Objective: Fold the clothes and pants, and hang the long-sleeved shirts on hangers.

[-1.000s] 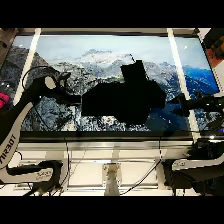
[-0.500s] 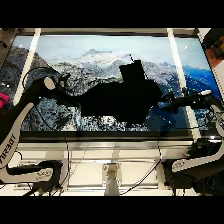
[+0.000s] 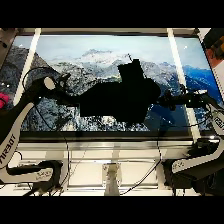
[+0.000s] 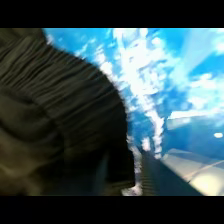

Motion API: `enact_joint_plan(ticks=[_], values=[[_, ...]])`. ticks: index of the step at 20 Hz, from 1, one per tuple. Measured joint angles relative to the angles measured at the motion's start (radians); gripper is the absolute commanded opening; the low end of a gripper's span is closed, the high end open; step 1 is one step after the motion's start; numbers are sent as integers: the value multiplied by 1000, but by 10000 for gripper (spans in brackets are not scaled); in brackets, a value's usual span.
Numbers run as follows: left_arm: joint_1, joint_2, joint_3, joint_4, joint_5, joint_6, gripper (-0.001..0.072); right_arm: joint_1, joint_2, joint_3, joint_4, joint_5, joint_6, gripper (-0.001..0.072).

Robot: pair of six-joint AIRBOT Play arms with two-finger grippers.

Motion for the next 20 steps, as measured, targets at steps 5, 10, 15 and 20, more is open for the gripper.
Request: enact_joint_plan(ticks=[5, 10, 15, 20], values=[[0, 0, 0, 0, -5, 0, 6, 2, 11, 35, 192, 181, -95, 15], [0, 0, 0, 0, -13, 0, 5, 2, 78, 130, 280, 260, -113, 17], [0, 0, 0, 0, -15, 0, 5, 2, 111, 295, 71, 196, -4, 495], [0, 0, 0, 0, -31, 0, 5, 2, 60, 364, -195, 188, 159, 554]])
